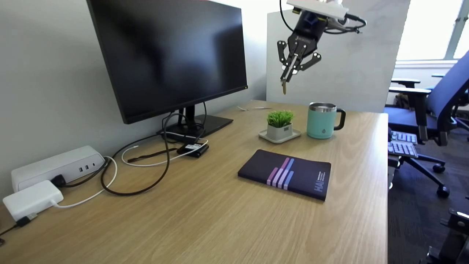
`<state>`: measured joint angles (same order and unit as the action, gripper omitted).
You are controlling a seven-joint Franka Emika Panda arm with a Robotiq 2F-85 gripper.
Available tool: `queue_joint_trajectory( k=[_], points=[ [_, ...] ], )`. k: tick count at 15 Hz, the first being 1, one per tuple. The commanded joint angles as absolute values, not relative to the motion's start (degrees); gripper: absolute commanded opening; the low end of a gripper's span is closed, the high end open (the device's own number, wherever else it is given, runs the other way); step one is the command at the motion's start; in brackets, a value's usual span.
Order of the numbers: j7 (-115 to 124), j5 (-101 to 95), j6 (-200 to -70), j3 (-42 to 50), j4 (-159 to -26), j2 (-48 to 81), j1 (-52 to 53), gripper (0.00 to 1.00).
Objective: Take the pen from the cup and put it on the table
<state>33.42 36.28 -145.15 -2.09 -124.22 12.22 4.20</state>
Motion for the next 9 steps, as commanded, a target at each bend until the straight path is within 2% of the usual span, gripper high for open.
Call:
queue_joint_trajectory(
  k=[1, 9],
  points=[
    [26.8, 33.1, -141.0, -2.7, -123.8, 11.6, 3.7, 0.03],
    [9.8, 28.2, -133.9, -3.1, -124.8, 11.9, 2.6, 0.03]
  ],
)
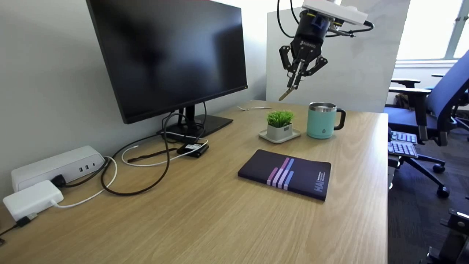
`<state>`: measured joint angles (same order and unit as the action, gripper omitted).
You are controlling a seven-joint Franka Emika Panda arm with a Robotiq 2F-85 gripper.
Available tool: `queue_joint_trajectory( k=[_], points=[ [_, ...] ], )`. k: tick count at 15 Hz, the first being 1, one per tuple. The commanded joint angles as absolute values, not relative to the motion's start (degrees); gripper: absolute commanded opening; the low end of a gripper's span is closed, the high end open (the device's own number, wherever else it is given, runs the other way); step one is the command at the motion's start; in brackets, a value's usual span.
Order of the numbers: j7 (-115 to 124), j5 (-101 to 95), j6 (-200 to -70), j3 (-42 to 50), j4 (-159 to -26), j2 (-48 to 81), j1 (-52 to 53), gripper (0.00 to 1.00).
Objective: Take the pen from the cup and put it on the table
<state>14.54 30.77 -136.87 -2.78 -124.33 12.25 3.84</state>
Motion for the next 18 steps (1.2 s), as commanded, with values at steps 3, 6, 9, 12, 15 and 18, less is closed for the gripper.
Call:
queue_joint_trajectory(
  k=[3, 6, 9, 12, 15, 18],
  points=[
    [6.2, 24.5, -133.0, -2.3, -126.6, 12.7, 1.8, 0.03],
    [5.3, 21.7, -134.5, -1.3, -128.6, 13.8, 0.9, 0.03],
    [6.4, 19.1, -136.6, -0.2, -129.9, 15.3, 0.6, 0.03],
    [6.9, 17.0, -138.1, 0.3, -130.3, 16.7, 0.7, 0.03],
    [7.5, 16.1, -140.3, 0.2, -130.3, 18.4, 0.8, 0.03],
    [7.1, 15.9, -142.1, 0.0, -129.7, 20.9, 0.8, 0.03]
  ],
)
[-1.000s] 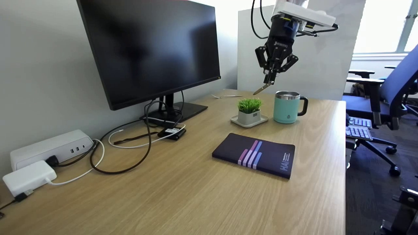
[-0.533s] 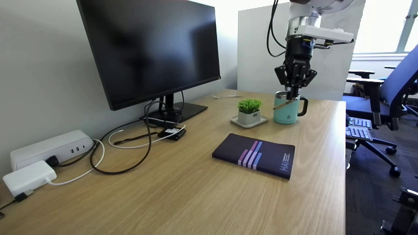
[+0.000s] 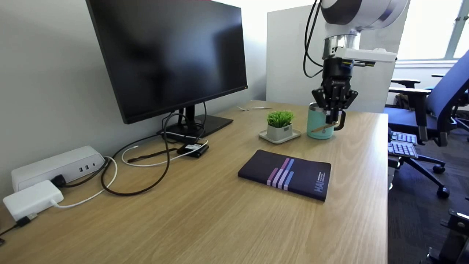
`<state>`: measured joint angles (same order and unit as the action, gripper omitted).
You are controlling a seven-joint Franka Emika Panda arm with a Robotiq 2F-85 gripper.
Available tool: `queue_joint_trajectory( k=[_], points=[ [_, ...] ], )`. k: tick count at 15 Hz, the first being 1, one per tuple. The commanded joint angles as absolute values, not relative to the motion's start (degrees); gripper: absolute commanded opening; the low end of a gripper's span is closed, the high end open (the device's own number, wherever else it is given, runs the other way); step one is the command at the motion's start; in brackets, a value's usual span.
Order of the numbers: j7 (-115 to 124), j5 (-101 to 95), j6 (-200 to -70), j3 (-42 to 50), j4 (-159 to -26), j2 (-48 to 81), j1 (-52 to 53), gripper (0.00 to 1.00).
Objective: Take the pen from the cup and put it on the table
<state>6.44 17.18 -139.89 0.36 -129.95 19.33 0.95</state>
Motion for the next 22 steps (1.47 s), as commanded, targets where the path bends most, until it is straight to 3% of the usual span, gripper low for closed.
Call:
queue_joint_trajectory(
  k=[1, 20, 21, 22],
  points=[
    [7.1, 15.9, -142.5, 0.0, -129.4, 21.7, 0.8, 0.03],
    [9.1, 15.6, -148.4, -1.1, -125.6, 30.0, 2.4, 0.03],
    [9.6, 15.5, -148.4, -1.0, -125.5, 30.1, 2.6, 0.17],
    [10.1, 15.3, -148.3, -0.9, -125.4, 30.1, 2.8, 0.39]
  ],
)
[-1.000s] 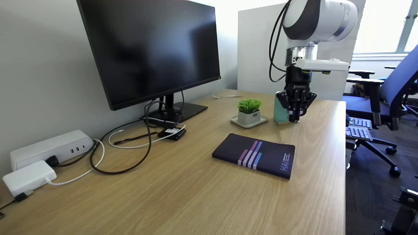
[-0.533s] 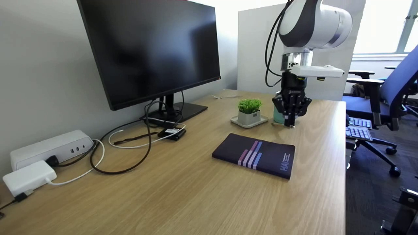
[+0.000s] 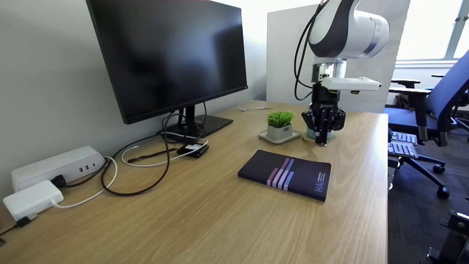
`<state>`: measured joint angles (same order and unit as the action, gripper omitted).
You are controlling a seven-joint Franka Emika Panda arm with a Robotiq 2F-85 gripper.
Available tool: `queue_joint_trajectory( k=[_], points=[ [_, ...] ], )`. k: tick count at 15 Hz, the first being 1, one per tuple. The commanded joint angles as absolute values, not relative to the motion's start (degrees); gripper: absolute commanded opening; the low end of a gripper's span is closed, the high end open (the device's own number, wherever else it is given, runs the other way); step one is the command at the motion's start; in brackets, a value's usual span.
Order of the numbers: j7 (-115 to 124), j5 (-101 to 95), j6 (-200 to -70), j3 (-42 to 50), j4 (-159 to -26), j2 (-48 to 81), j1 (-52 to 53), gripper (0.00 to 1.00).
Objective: Take the pen from the cup and put it on the table
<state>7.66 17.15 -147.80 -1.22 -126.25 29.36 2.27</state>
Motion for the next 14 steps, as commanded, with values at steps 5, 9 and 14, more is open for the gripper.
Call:
queue_joint_trajectory(
  k=[5, 9, 14],
  points=[
    [14.1, 13.0, -147.2, 0.0, -124.7, 29.7, 4.4, 0.61],
    [18.8, 10.4, -146.4, 0.9, -123.7, 28.4, 6.5, 0.89],
    [24.4, 7.5, -144.2, 2.3, -122.7, 25.0, 8.5, 1.00]
  ],
)
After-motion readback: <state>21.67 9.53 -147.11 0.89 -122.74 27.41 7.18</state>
